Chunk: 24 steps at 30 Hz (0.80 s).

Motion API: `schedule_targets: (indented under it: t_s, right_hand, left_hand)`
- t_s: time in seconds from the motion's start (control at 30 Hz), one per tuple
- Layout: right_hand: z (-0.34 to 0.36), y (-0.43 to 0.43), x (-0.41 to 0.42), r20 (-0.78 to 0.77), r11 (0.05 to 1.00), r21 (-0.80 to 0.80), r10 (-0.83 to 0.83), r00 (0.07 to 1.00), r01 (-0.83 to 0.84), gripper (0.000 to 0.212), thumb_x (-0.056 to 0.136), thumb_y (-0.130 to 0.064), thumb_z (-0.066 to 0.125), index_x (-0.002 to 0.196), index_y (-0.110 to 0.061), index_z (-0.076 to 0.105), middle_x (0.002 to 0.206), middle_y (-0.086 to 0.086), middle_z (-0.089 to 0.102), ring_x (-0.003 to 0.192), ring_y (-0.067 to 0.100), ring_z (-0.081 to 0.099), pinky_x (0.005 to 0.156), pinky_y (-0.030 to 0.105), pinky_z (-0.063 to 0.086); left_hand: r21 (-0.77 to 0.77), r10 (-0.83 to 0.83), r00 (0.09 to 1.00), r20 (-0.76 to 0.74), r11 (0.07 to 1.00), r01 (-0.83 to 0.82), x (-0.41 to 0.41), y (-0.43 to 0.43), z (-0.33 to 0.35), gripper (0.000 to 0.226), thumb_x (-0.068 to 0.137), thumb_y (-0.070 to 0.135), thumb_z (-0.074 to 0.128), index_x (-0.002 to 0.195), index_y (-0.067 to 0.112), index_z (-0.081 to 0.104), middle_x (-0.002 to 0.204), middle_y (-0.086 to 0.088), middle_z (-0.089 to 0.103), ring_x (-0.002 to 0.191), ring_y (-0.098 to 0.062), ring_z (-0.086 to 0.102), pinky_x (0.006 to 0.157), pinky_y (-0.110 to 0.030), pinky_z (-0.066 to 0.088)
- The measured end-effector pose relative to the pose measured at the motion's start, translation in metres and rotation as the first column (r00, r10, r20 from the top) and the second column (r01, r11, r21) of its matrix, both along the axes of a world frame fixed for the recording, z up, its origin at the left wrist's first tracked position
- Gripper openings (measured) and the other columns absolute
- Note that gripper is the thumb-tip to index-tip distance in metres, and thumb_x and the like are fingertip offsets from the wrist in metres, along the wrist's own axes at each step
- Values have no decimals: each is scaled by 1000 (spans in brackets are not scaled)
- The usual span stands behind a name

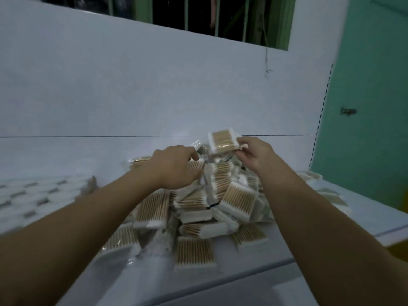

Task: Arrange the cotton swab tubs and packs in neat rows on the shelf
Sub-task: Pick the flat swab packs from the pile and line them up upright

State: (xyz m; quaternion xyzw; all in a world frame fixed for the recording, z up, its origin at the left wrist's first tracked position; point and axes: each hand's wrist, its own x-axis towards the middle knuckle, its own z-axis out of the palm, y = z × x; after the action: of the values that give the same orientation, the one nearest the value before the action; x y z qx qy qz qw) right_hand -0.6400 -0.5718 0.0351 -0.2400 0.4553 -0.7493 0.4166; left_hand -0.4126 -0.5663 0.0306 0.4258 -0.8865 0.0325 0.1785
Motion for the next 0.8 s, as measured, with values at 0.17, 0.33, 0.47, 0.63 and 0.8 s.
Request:
schedule_targets:
  t_s: [0.17,0.33,0.47,0.63,0.8]
  right_hand:
    - [-16,7,-17,-322,982,66,-147,935,177,17,75,13,65,83,-1,60,82,17,63,75,29,67,71,37,59]
    - [-34,23,-27,-500,984,87,-93,861,158,36,72,-1,74,106,-9,65,95,12,71,88,29,71,80,48,59]
    - [-42,40,-44,-715,963,80,-125,688,258,29,82,-14,66,110,-22,67,100,-3,67,83,13,64,78,34,57]
    - [-56,56,-49,-878,951,138,-12,479,277,31,92,-26,61,123,-23,63,111,1,64,87,15,61,79,31,52]
    - [-58,74,-51,-922,938,177,53,383,297,45,88,-17,60,133,-20,56,106,-2,52,83,15,56,88,40,54]
  left_hand:
    - [-118,-18,1000,-6,993,17,-35,6,-3,45,93,48,50,134,30,46,136,1,53,122,-23,50,102,-42,36]
    - [-63,-52,986,157,996,62,-66,10,-23,52,92,57,45,141,42,39,141,-2,50,133,-24,40,112,-55,21]
    - [-94,-46,977,208,993,66,-85,5,-25,53,92,58,43,141,41,38,151,-7,36,141,-28,28,114,-60,10]
    - [-169,-40,966,257,982,86,-106,-1,-21,56,91,61,41,141,35,40,152,-2,35,141,-27,28,113,-65,-1]
    - [-172,-45,943,329,979,107,-124,-1,-29,56,90,65,36,140,42,43,155,-4,28,141,-27,24,110,-70,-1]
